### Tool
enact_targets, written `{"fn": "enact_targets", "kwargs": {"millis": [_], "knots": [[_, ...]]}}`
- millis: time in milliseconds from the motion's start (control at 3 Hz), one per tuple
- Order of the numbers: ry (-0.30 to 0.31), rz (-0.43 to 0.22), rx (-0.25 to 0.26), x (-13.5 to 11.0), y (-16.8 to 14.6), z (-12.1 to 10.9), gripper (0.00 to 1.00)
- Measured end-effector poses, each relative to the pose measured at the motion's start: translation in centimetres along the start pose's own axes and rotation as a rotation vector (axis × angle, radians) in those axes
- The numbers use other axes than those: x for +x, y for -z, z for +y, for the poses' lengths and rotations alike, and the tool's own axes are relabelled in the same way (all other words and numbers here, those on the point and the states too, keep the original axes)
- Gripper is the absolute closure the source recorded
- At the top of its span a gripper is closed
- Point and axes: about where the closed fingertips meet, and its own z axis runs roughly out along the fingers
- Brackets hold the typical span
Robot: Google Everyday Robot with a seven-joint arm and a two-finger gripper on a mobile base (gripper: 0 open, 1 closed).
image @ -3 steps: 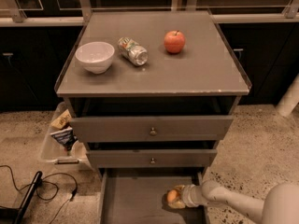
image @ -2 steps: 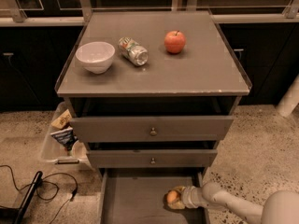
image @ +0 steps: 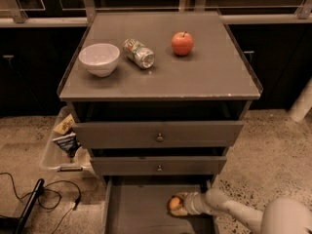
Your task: Place orange into bottom drawer
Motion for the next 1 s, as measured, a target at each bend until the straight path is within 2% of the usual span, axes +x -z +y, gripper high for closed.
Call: {"fn": "enact_targets", "kwargs": {"millis": [333,1000], "knots": [[0.000,0.000,0.000,-0.02,-0.04,-0.03,0.81],[0.000,0.000,0.000,-0.02,-0.05,-0.02,0.35]]}}
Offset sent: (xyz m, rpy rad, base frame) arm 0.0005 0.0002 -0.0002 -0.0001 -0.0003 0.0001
